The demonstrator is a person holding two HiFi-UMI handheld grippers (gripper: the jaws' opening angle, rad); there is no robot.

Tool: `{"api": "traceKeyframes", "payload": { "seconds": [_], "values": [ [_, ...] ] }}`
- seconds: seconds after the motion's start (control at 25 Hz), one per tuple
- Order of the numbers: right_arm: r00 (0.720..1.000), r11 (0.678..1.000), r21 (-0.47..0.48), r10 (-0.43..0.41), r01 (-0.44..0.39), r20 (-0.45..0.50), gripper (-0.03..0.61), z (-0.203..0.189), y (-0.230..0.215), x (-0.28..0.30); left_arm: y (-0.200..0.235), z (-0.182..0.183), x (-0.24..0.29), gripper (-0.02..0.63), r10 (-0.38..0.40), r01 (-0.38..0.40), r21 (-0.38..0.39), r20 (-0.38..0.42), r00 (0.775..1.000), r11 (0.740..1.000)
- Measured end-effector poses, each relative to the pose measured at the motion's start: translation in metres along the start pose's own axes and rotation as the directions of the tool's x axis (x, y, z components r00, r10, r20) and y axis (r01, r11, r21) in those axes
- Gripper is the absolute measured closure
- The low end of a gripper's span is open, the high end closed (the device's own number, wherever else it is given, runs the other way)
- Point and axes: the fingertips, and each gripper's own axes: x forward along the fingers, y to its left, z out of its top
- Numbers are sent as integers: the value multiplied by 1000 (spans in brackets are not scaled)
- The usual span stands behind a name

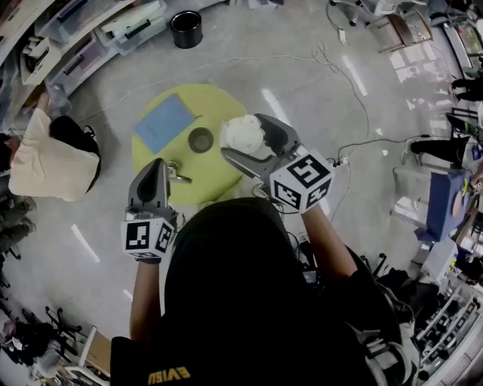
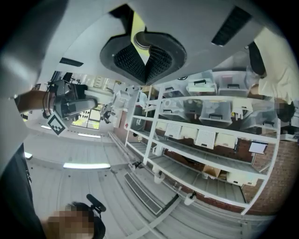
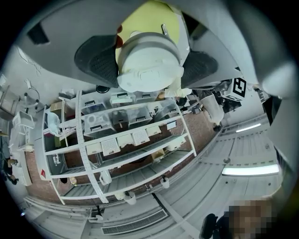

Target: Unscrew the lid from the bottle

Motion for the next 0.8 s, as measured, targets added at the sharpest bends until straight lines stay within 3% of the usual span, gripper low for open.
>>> {"api": "traceKeyframes", "payload": {
  "seconds": [0.36, 0.8],
  "values": [
    [1000, 998, -68, -4, 2, -26, 158, 1, -3, -20, -21, -14, -4, 595, -9, 9, -9, -25, 1000, 1000],
    [998, 993, -117, 4, -11, -61, 158, -2, -14, -5, -21, -37, 12, 595, -25, 24, -33, -30, 999, 999]
  ]
}}
